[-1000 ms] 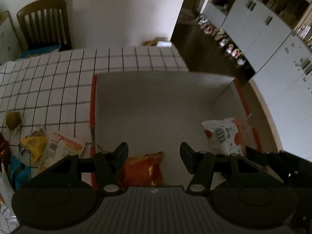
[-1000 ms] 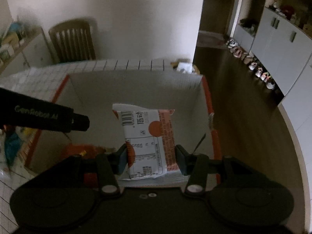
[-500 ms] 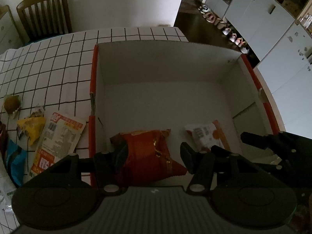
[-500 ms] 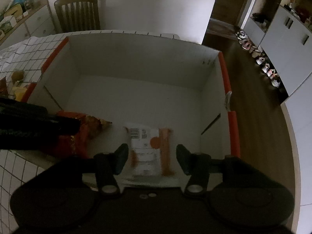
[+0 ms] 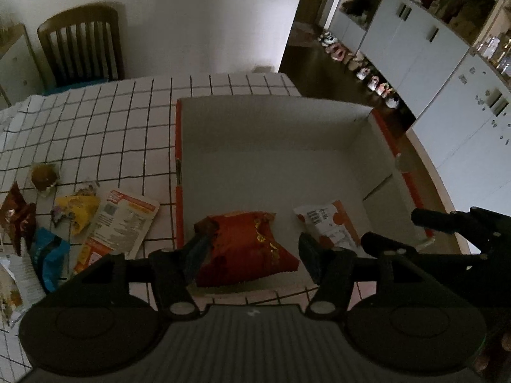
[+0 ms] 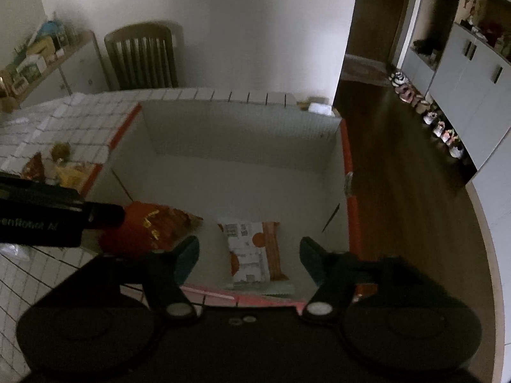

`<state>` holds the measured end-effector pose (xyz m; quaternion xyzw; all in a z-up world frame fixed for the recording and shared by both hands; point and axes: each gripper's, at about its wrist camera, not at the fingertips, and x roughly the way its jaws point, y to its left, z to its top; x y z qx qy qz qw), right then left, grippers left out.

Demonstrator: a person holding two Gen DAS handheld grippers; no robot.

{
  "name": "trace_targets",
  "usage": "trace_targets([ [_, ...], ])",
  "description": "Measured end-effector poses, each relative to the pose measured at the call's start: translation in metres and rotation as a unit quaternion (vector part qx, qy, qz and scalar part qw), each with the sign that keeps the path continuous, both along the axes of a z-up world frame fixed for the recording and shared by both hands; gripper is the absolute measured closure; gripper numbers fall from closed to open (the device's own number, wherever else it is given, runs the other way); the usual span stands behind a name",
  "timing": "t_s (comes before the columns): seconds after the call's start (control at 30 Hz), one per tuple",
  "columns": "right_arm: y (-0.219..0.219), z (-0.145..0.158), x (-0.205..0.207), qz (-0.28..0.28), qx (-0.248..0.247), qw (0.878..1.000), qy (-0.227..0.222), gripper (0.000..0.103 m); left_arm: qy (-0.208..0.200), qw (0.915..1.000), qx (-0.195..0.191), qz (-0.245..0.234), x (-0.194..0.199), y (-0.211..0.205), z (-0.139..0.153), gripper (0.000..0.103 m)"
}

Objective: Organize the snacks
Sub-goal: 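Lower both packets into the box and open both grippers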

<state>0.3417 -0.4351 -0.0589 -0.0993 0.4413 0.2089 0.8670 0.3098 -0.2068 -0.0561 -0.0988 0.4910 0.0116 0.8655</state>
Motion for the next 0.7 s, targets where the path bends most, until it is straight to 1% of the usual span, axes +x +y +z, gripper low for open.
trace_targets([
  [0.13, -0.005, 0.014, -0.010, -0.002, 0.017, 1.000, -0.012, 0.031, -0.018, 0.9998, 0.005, -0.003, -0.014, 0.000, 0.013, 0.039],
  [0.37, -0.008, 0.036, -0.028, -0.006, 0.048, 0.998, -0.026, 0.024, -0.043, 0.9990, 0.009, -0.009, -0.040, 0.006, 0.030, 0.038],
  [0.53, -0.003, 0.051, -0.045, -0.005, 0.066, 0.997, -0.040, 0.019, -0.060, 0.9981, 0.008, -0.015, -0.058, 0.013, 0.041, 0.038],
  [0.6, 0.002, 0.057, -0.052, -0.005, 0.068, 0.997, -0.047, 0.017, -0.065, 0.9977, 0.007, -0.018, -0.066, 0.018, 0.046, 0.034],
  [0.63, 0.004, 0.060, -0.056, -0.005, 0.069, 0.996, -0.051, 0.017, -0.068, 0.9975, 0.007, -0.020, -0.070, 0.020, 0.047, 0.028],
  [0.7, 0.009, 0.064, -0.064, -0.007, 0.073, 0.996, -0.054, 0.016, -0.079, 0.9965, 0.011, -0.022, -0.079, 0.027, 0.052, 0.027],
])
